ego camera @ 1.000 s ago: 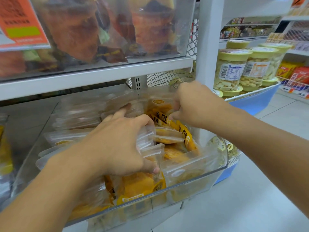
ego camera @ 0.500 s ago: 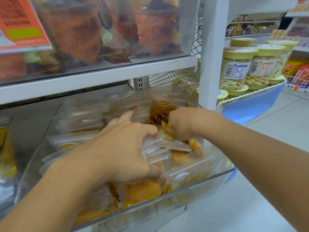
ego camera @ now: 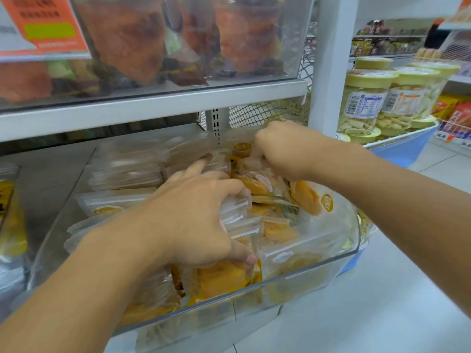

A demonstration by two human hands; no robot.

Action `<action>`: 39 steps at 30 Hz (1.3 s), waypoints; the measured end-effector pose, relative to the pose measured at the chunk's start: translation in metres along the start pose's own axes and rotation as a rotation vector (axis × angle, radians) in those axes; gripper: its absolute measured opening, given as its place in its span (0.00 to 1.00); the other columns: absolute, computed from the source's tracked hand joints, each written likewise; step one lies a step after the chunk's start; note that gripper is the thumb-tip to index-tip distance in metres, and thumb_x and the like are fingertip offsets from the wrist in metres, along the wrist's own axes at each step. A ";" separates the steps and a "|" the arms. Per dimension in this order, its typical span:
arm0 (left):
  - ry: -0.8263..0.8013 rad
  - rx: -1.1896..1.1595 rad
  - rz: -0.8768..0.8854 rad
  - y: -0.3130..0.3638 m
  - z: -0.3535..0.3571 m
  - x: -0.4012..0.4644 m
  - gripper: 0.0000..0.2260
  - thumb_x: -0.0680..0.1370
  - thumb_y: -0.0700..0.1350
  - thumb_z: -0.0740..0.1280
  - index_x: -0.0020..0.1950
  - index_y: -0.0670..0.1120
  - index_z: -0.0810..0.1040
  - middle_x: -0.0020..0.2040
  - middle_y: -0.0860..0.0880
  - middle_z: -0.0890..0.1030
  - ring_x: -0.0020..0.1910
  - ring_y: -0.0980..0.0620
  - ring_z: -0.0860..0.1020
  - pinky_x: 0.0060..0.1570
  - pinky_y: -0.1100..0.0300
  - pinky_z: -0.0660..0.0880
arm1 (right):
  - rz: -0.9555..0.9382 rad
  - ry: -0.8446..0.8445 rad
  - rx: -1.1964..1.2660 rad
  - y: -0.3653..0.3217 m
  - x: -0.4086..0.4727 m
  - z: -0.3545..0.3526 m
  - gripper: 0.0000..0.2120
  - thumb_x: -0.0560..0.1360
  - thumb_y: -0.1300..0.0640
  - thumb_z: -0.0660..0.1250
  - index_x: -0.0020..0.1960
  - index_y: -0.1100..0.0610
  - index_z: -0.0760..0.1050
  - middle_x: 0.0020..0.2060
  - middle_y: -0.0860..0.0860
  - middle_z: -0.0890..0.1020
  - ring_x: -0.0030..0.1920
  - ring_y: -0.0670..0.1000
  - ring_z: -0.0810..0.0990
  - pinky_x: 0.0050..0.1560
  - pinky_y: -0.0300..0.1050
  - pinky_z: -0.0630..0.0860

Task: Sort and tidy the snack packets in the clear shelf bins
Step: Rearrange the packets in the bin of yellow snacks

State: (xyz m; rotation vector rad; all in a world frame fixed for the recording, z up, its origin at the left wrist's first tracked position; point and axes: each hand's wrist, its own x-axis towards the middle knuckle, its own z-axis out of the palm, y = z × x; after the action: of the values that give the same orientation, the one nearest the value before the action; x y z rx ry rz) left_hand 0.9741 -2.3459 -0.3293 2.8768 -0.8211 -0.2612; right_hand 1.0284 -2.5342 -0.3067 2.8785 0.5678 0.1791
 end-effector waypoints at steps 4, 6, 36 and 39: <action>0.012 0.000 0.011 -0.003 0.002 0.002 0.41 0.58 0.78 0.70 0.69 0.72 0.62 0.80 0.62 0.47 0.80 0.53 0.43 0.78 0.46 0.51 | -0.148 -0.117 -0.020 0.012 0.013 -0.010 0.10 0.67 0.70 0.63 0.30 0.61 0.66 0.26 0.54 0.67 0.29 0.53 0.63 0.31 0.48 0.64; 0.011 0.001 0.006 -0.004 0.002 0.002 0.44 0.58 0.78 0.70 0.71 0.71 0.61 0.79 0.63 0.41 0.80 0.53 0.42 0.78 0.47 0.50 | -0.202 -0.141 -0.038 0.012 0.017 -0.017 0.15 0.67 0.70 0.63 0.29 0.59 0.61 0.26 0.52 0.61 0.29 0.51 0.57 0.32 0.45 0.60; -0.021 0.022 -0.014 0.002 0.001 0.005 0.49 0.59 0.75 0.72 0.77 0.65 0.59 0.80 0.63 0.36 0.80 0.55 0.36 0.77 0.47 0.44 | 0.357 0.175 0.246 -0.010 -0.035 0.013 0.15 0.72 0.71 0.63 0.48 0.57 0.85 0.43 0.56 0.83 0.43 0.56 0.81 0.48 0.49 0.81; -0.025 0.022 -0.017 0.001 0.000 0.005 0.50 0.59 0.76 0.71 0.77 0.65 0.58 0.80 0.64 0.37 0.79 0.55 0.36 0.77 0.47 0.43 | 0.346 0.105 0.195 -0.006 -0.031 0.018 0.10 0.74 0.69 0.66 0.49 0.59 0.84 0.45 0.54 0.84 0.47 0.55 0.82 0.50 0.49 0.82</action>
State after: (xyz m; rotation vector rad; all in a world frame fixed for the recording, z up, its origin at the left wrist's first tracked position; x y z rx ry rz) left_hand 0.9773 -2.3498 -0.3301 2.9077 -0.8089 -0.2931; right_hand 1.0008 -2.5436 -0.3275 3.1534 0.1008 0.3457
